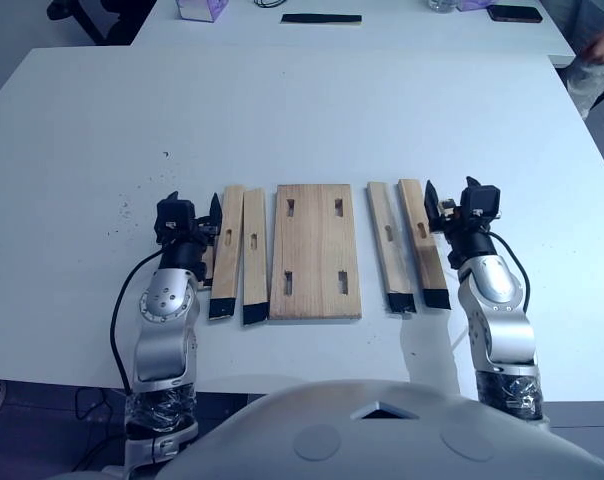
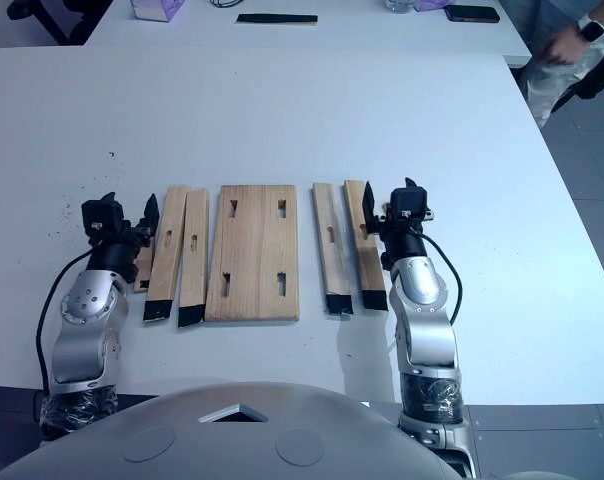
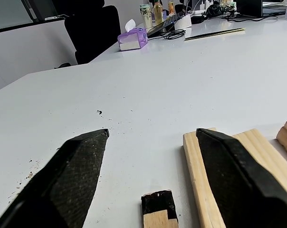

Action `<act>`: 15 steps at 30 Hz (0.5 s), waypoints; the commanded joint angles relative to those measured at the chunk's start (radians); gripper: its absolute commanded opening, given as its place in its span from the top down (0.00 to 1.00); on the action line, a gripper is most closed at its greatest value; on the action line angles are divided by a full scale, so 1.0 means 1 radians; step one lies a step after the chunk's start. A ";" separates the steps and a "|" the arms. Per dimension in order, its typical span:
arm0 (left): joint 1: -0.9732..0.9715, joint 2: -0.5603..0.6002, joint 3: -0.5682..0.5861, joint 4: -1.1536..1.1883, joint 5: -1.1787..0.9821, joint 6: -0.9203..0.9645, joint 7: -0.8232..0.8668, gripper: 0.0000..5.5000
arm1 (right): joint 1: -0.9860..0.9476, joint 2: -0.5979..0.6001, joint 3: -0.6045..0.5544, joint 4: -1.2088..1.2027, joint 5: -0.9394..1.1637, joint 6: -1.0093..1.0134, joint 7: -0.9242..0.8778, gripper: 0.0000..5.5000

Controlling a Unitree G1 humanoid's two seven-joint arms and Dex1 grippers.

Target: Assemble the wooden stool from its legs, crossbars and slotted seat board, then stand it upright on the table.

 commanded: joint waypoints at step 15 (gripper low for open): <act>0.107 0.043 0.033 -0.101 -0.005 0.082 -0.037 0.38 | 0.059 0.011 -0.008 -0.066 -0.003 0.020 -0.026 0.35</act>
